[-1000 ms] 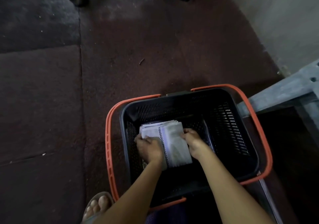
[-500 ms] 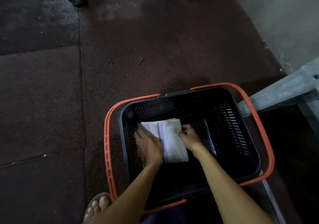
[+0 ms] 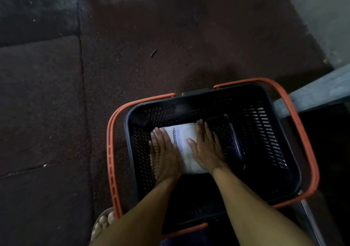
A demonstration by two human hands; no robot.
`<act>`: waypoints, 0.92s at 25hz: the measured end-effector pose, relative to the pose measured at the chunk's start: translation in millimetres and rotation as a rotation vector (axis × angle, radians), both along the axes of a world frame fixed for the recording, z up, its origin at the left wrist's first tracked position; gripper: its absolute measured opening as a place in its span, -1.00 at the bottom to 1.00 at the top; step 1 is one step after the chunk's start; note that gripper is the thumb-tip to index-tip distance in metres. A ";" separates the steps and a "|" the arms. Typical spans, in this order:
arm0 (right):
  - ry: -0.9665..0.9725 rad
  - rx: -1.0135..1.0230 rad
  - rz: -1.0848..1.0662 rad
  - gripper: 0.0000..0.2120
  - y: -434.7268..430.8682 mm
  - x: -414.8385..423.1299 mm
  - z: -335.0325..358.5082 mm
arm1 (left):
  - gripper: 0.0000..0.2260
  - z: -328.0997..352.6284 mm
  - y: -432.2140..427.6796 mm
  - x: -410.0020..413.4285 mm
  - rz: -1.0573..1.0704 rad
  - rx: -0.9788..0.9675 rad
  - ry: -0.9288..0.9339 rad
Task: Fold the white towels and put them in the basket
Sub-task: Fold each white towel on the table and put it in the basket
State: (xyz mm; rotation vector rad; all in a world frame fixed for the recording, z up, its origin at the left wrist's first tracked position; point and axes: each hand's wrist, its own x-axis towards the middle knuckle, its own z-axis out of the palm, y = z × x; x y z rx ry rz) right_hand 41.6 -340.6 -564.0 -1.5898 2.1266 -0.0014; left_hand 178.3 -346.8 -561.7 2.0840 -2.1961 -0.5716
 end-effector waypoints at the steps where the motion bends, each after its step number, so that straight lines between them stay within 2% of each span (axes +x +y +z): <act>1: 0.017 -0.019 0.002 -0.25 -0.3 0.4 -4.3 | -0.49 -3.6 0.5 -0.7 0.004 -0.020 -0.012; 5: 0.038 -0.038 0.024 -0.28 -6.8 -1.9 -11.0 | -0.50 -6.7 -1.4 -4.8 -0.039 -0.026 -0.059; 8: 0.035 0.085 0.015 -0.30 -8.3 -0.6 5.4 | -0.48 9.2 -5.2 -1.8 -0.127 0.132 -0.072; 10: 0.048 0.173 -0.032 -0.35 -6.8 -2.1 35.0 | -0.47 32.6 -11.0 3.1 -0.219 0.102 -0.149; 13: 0.123 0.095 -0.108 -0.45 11.3 -4.2 97.0 | -0.57 93.0 -23.5 12.9 -0.369 0.055 -0.217; 17: 0.090 -0.061 -0.210 -0.67 39.2 -18.8 220.0 | -0.77 213.4 -33.1 12.8 -0.518 -0.063 -0.151; 20: 0.131 -0.142 -0.293 -0.72 66.3 -27.5 309.0 | -0.74 298.0 -30.4 6.0 -0.710 -0.178 -0.086; 23: 0.154 -0.195 -0.364 -0.83 98.3 -27.8 377.8 | -0.72 374.1 -12.4 -3.1 -0.802 -0.274 0.000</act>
